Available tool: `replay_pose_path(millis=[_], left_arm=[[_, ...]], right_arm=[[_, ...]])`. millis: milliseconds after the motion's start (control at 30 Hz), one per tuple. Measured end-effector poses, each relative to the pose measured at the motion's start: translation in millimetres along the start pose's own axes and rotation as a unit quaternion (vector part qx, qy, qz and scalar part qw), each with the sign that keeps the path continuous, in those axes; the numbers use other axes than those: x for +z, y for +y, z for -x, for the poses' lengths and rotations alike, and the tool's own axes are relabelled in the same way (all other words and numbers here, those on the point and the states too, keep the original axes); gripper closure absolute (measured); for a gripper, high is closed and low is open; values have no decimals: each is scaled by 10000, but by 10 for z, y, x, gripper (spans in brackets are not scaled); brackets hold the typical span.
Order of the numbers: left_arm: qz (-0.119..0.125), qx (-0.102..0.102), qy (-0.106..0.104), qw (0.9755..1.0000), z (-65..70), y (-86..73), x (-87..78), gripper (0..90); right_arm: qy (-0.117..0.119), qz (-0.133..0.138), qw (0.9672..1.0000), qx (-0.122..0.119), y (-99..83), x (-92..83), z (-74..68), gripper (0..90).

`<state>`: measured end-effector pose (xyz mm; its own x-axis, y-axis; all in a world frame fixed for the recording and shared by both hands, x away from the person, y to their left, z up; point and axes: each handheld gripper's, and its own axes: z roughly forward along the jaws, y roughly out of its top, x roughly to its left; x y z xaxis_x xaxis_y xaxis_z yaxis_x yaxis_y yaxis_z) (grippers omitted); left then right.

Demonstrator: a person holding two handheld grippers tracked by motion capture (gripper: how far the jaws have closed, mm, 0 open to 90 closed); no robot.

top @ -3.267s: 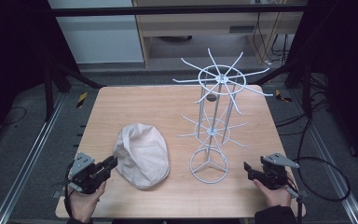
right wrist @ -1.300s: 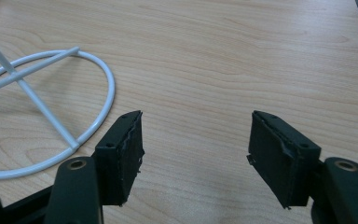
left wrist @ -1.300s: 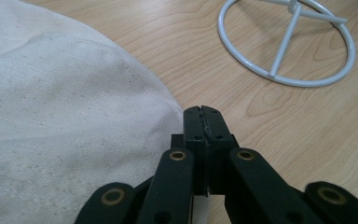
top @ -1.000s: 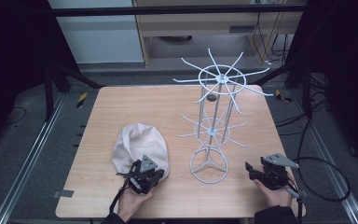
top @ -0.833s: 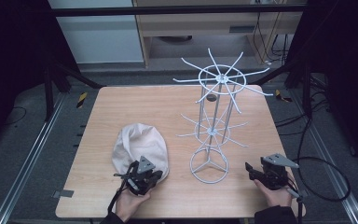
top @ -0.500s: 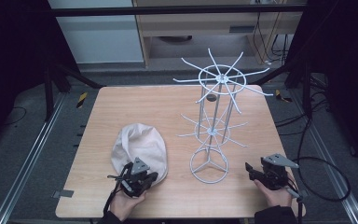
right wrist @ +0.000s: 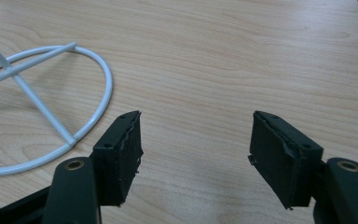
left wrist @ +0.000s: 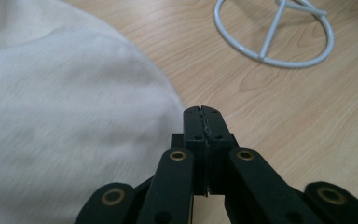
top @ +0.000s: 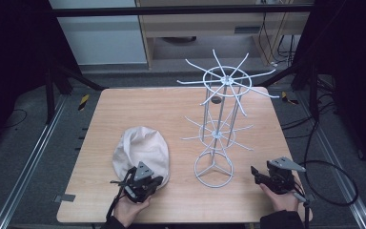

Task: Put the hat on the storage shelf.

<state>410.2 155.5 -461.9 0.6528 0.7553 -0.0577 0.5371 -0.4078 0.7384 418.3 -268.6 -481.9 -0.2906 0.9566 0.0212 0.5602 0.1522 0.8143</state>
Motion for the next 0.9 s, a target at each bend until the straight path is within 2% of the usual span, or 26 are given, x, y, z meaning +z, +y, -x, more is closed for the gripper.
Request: replay_pose_path(millis=[33, 100, 200, 300, 500, 767, 900], left_arm=[[0, -20, 24, 10000, 20, 50, 90, 897], [-8, -53, 44, 10000, 28, 65, 133, 898], [-184, -3, 129, 9997, 44, 56, 232, 898], [-213, -4, 130, 9997, 42, 41, 228, 898], [-266, 4, 110, 9996, 11, -9, 160, 898], [-392, -21, 80, 9992, -93, -139, -41, 899], [-380, -43, 113, 9992, -150, -209, -137, 899]], right_arm=[[-6, -5, 10000, -10, 0, 1, 2, 340], [-8, -6, 10000, -18, -1, 1, 3, 341], [-6, -5, 10000, -14, 1, -1, 7, 340], [10, -19, 10000, 23, 3, -1, 2, 340], [-11, -10, 10000, 1, 0, -3, 3, 340], [-9, -23, 10000, 6, -4, -5, 7, 340], [-14, -30, 10000, 20, -8, -4, 9, 340]])
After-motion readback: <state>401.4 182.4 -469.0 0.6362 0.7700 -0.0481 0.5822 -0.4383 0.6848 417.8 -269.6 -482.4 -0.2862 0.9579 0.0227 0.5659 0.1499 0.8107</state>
